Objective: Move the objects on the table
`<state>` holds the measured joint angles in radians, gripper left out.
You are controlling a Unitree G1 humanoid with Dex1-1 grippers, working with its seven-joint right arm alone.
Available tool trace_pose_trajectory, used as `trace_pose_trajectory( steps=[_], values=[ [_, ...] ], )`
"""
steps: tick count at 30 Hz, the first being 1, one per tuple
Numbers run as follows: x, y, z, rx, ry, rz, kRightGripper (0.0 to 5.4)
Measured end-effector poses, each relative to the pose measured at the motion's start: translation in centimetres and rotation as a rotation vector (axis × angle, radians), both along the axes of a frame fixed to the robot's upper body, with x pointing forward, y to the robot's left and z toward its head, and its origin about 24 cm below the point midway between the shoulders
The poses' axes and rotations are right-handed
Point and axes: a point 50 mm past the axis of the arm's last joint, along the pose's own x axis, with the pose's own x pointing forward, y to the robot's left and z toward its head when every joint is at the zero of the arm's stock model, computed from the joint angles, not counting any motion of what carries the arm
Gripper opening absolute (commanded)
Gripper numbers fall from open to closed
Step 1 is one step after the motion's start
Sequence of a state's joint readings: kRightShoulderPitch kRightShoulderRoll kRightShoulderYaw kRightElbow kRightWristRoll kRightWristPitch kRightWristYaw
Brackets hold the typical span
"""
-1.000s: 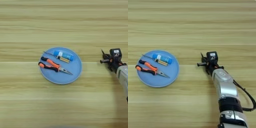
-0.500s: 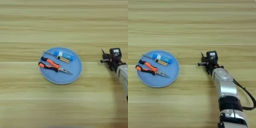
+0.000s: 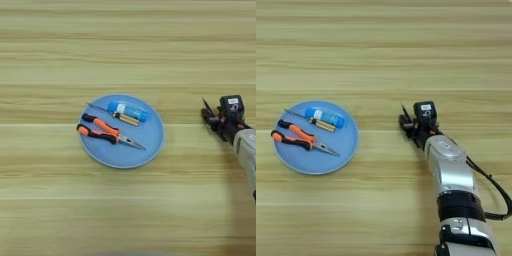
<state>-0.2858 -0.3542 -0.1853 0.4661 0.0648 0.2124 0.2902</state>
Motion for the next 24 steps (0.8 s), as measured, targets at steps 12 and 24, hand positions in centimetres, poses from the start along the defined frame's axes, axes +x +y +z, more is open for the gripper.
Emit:
trace_pose_trajectory(
  steps=[12,24],
  values=[
    [0.2,0.3,1.0,-0.012,-0.062,0.014,3.95],
    [0.7,0.7,3.8,-0.029,-0.206,0.040,5.29]
  ],
)
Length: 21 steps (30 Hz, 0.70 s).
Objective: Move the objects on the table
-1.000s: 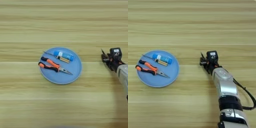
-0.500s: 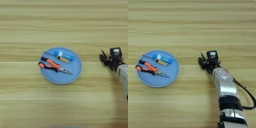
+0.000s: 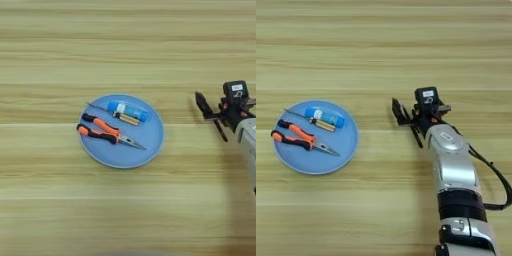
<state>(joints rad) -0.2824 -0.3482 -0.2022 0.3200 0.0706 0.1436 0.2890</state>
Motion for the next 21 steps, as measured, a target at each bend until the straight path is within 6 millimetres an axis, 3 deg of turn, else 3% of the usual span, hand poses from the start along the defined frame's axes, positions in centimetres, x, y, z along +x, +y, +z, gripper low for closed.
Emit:
trace_pose_trajectory(
  steps=[9,21],
  values=[
    [0.3,1.1,2.6,-0.001,-0.129,0.100,5.38],
    [-0.2,5.6,7.7,-0.006,-0.285,0.498,5.38]
  ],
)
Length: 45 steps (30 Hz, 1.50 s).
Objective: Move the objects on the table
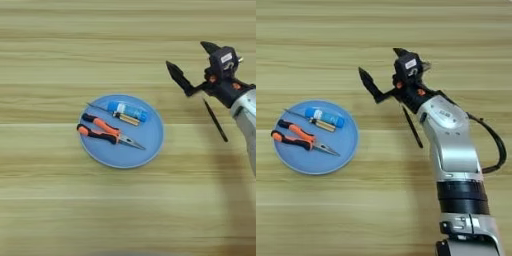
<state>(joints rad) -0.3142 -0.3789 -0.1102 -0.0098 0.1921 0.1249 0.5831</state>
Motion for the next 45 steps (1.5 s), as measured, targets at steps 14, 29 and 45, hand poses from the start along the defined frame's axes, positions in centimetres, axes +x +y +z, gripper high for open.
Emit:
trace_pose_trajectory(
  steps=[14,29,45],
  values=[
    [-2.5,5.5,0.9,-0.066,0.158,0.451,5.38],
    [-3.0,8.9,-3.1,-0.185,0.452,0.635,5.38],
    [-2.0,9.5,-6.4,-0.270,0.576,0.596,5.38]
  ],
)
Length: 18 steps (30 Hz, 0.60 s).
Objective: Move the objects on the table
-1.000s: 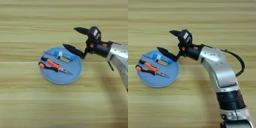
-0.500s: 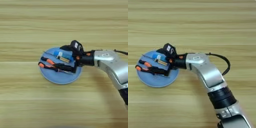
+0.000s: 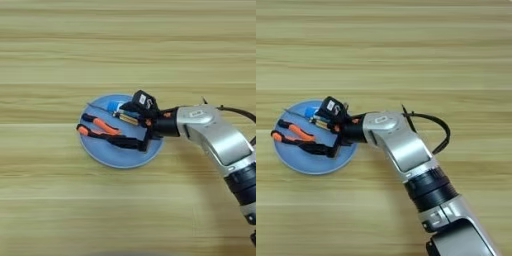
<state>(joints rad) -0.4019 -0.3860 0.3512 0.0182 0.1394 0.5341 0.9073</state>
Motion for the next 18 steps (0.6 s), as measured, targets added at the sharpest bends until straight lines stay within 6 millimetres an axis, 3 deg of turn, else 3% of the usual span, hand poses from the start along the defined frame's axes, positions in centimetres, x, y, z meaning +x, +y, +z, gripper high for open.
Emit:
trace_pose_trajectory(
  steps=[18],
  values=[
    [0.0,-0.1,-1.8,-0.104,0.002,0.041,5.38]
  ],
)
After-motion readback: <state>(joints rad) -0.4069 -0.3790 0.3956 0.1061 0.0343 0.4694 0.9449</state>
